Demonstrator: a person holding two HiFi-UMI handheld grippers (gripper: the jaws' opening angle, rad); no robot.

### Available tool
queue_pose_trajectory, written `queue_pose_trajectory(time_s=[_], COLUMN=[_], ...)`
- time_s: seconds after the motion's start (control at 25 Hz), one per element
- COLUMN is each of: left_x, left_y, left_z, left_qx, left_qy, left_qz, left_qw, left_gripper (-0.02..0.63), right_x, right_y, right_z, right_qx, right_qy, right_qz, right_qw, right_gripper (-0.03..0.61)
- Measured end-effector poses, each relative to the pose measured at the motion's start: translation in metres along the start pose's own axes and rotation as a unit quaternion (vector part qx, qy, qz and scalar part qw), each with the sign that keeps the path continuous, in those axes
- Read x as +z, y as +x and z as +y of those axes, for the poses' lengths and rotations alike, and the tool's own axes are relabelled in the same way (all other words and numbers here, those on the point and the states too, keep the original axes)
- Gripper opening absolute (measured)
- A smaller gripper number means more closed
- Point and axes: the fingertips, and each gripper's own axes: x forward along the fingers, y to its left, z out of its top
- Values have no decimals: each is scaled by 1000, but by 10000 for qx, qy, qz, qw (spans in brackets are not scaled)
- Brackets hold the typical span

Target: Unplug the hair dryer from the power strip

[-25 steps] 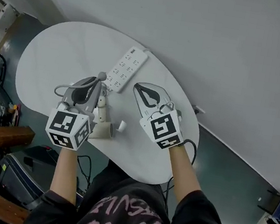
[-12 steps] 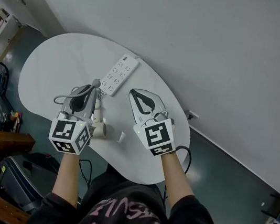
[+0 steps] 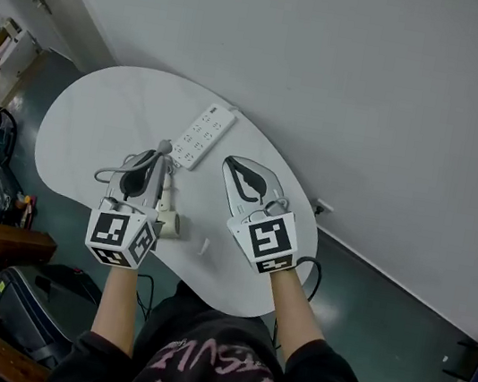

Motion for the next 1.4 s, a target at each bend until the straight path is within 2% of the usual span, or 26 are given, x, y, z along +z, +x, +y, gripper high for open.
queue_pose_trajectory(time_s=[0.28, 0.64, 1.4], left_x=[11, 16, 34], left_y=[-12, -19, -44], left_z=[11, 27, 14], left_qx=[-148, -395, -511], left_qy=[-14, -53, 99], left_qz=[-346, -492, -849], left_qw=[9993, 9980, 9950], left_gripper=[53, 54, 54], right_x=[16, 25, 37], right_y=[-4, -14, -46], right_z=[2, 0, 7], right_qx=[-400, -986, -1285], right_qy=[82, 107, 152], right_qz=[-119, -140, -315], right_qw=[9991, 9950, 9911], right_gripper=[14, 11, 11])
